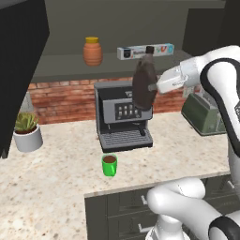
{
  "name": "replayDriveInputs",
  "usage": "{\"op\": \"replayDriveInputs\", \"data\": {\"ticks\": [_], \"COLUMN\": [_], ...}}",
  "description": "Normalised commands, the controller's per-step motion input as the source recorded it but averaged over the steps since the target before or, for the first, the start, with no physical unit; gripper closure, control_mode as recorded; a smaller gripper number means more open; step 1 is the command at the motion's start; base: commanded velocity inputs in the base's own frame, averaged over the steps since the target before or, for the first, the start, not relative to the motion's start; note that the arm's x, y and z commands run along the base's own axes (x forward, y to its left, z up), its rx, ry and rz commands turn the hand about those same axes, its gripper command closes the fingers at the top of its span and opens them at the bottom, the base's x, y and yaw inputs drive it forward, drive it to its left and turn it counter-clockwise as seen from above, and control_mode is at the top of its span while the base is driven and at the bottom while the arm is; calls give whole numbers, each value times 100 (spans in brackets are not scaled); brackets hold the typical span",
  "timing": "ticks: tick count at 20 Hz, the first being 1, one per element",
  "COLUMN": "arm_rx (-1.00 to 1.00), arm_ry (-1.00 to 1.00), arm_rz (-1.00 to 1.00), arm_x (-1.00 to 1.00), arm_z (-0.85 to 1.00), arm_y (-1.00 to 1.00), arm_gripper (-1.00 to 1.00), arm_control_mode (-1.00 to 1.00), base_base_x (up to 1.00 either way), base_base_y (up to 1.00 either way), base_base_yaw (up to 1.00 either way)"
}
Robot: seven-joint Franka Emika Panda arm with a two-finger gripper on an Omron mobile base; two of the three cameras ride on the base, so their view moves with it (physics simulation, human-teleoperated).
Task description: Pick the syrup bottle and honey bottle from the cabinet and place them next to the mug.
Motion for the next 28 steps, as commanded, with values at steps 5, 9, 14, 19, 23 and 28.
{"op": "replayDriveInputs", "data": {"ticks": [5, 9, 14, 19, 23, 28], "arm_rx": [0, 0, 0, 0, 0, 0], "arm_ry": [0, 0, 0, 0, 0, 0], "arm_rz": [34, 2, 0, 0, 0, 2], "arm_x": [0, 0, -8, -11, 0, 0], "arm_z": [-29, -43, -52, -50, -51, -45], "arm_y": [-29, 0, 0, 0, 0, -9], "arm_gripper": [100, 100, 100, 100, 100, 100], "arm_control_mode": [-100, -100, -100, -100, -100, -100], "base_base_x": [0, 0, 0, 0, 0, 0], "base_base_y": [0, 0, 0, 0, 0, 0], "base_base_yaw": [0, 0, 0, 0, 0, 0]}}
